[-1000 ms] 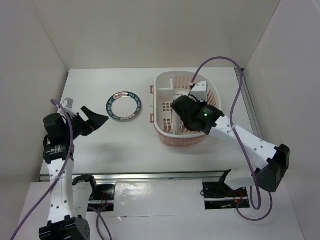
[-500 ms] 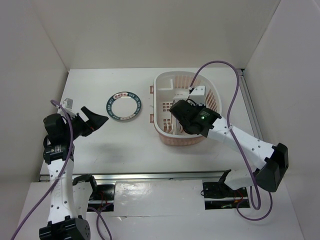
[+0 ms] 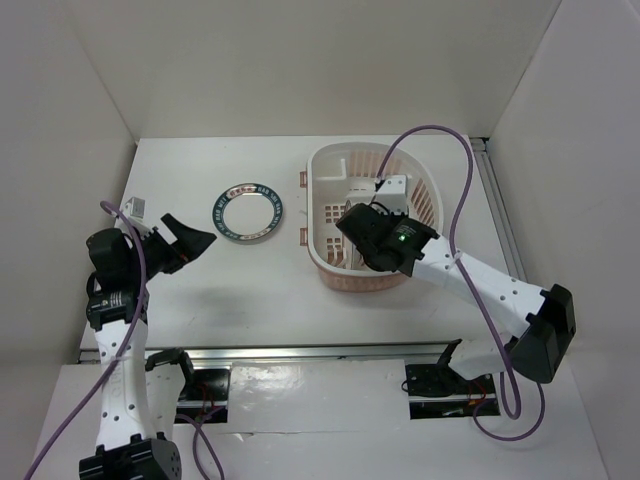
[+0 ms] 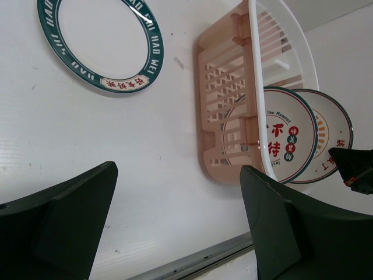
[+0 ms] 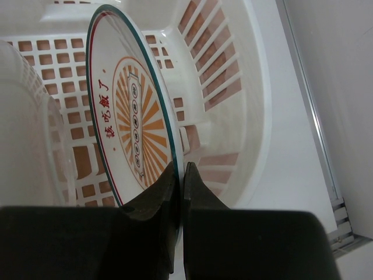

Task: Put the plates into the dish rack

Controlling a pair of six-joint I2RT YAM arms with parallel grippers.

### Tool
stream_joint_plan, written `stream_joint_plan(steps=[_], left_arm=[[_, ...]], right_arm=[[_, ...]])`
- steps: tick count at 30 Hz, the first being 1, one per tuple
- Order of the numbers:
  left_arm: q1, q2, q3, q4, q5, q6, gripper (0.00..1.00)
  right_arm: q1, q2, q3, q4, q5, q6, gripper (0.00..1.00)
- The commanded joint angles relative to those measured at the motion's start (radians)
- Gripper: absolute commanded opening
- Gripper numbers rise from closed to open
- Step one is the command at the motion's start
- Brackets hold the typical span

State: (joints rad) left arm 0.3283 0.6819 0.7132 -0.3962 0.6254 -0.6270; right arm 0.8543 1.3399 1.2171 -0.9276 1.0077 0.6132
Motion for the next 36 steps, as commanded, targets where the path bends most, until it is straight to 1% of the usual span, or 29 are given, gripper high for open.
stream_joint_plan(steps=[1,10,18,20,21,24,25,26,28,30,34,36], left_arm=[[-0.003,-0.018,0.008,0.014,0.002,0.027,1.0],[-0.003,-0.018,0.008,0.014,0.002,0.027,1.0],[-0.003,-0.018,0.008,0.005,0.002,0.027,1.0],[-0.003,-0.018,0.008,0.005,0.002,0.027,1.0],[-0.003,-0.018,0.008,0.005,0.002,0.027,1.0],[-0.003,-0.018,0.008,0.005,0.002,0.027,1.0],[-0.003,-0.018,0.008,0.005,0.002,0.027,1.0],[-0.003,-0.018,0.008,0.005,0.002,0.027,1.0],[-0.003,-0.018,0.008,0.005,0.002,0.027,1.0],[-0.003,-0.018,0.008,0.005,0.002,0.027,1.0],[-0.003,-0.018,0.008,0.005,0.002,0.027,1.0],[-0.003,-0.018,0.008,0.005,0.002,0.027,1.0]], right_arm=[[0.014,0.007,-0.007,0.073,0.046,0.04,0.0],[0.035,0.045,0.002,0.009,0.066,0.109,0.0],[0.054,0.054,-0.007,0.018,0.057,0.12,0.0],[0.054,0.054,-0.018,0.027,0.048,0.12,0.04],[0.054,0.054,-0.018,0.027,0.048,0.132,0.04],[0.063,0.054,-0.018,0.009,0.048,0.141,0.13],[0.072,0.054,-0.018,0.009,0.048,0.152,0.18],[0.072,0.054,-0.018,0.009,0.048,0.152,0.21],[0.083,0.054,-0.018,0.0,0.048,0.166,0.22],[0.083,0.054,-0.018,-0.011,0.048,0.177,0.26],[0.103,0.064,-0.008,-0.033,0.048,0.2,0.27],[0.103,0.064,-0.008,-0.043,0.048,0.2,0.32]])
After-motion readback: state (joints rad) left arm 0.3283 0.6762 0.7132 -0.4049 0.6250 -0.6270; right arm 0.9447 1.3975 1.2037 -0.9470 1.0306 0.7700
